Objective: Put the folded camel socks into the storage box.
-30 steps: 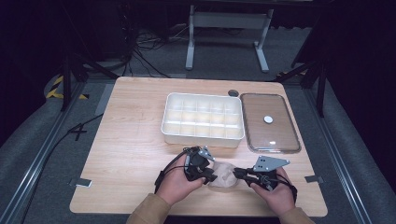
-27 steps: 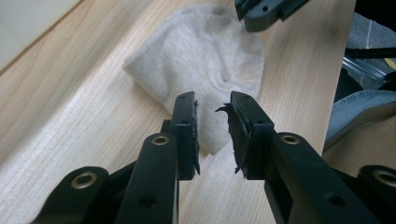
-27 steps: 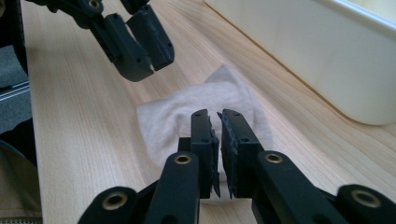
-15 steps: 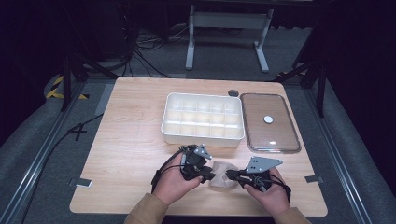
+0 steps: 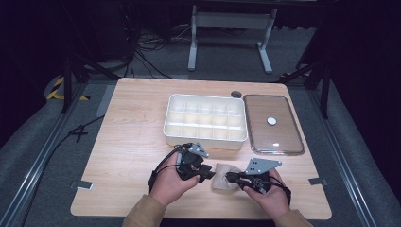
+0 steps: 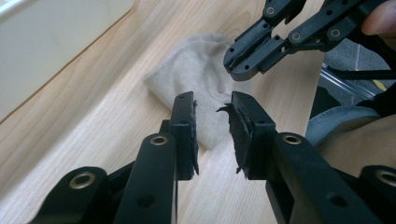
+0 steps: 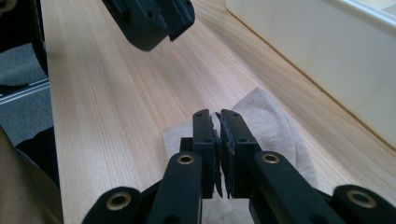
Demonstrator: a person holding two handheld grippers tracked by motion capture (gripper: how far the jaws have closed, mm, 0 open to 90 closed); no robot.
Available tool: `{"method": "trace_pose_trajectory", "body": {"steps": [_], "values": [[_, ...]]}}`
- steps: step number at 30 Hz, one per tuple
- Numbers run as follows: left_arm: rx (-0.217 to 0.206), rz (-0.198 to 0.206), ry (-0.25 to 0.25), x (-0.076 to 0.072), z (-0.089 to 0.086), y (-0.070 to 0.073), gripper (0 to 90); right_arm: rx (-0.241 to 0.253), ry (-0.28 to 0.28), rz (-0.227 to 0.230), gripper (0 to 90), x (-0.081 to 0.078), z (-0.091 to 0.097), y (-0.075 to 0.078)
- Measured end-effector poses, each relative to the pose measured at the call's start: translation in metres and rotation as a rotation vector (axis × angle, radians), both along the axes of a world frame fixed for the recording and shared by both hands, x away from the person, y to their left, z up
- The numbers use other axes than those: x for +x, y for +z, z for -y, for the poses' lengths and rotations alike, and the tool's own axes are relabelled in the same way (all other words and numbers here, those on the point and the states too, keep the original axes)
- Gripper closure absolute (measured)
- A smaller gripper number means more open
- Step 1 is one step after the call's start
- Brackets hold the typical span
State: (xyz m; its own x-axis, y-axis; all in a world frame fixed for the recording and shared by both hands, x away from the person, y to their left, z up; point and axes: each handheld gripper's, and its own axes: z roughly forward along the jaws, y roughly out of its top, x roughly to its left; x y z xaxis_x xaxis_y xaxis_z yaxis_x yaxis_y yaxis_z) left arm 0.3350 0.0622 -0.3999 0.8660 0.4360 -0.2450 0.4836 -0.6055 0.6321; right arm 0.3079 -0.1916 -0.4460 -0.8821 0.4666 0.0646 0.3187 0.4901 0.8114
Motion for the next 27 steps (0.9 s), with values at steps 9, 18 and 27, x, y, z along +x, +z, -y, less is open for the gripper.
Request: {"method": "trace_pose_trajectory", "body": {"steps": [9, 18, 27], "values": [[0.017, -0.005, 0.048, 0.003, -0.012, -0.002, 70.2, -0.055, -0.037, -0.013, 84.6, 0.007, -0.001, -0.007], [0.043, -0.005, 0.071, 0.003, -0.019, -0.007, 69.8, -0.12, -0.03, -0.041, 86.5, 0.016, -0.008, -0.021], [0.077, -0.028, 0.088, 0.002, -0.026, -0.014, 69.9, -0.125, 0.07, -0.098, 89.2, 0.017, -0.02, -0.024]]}}
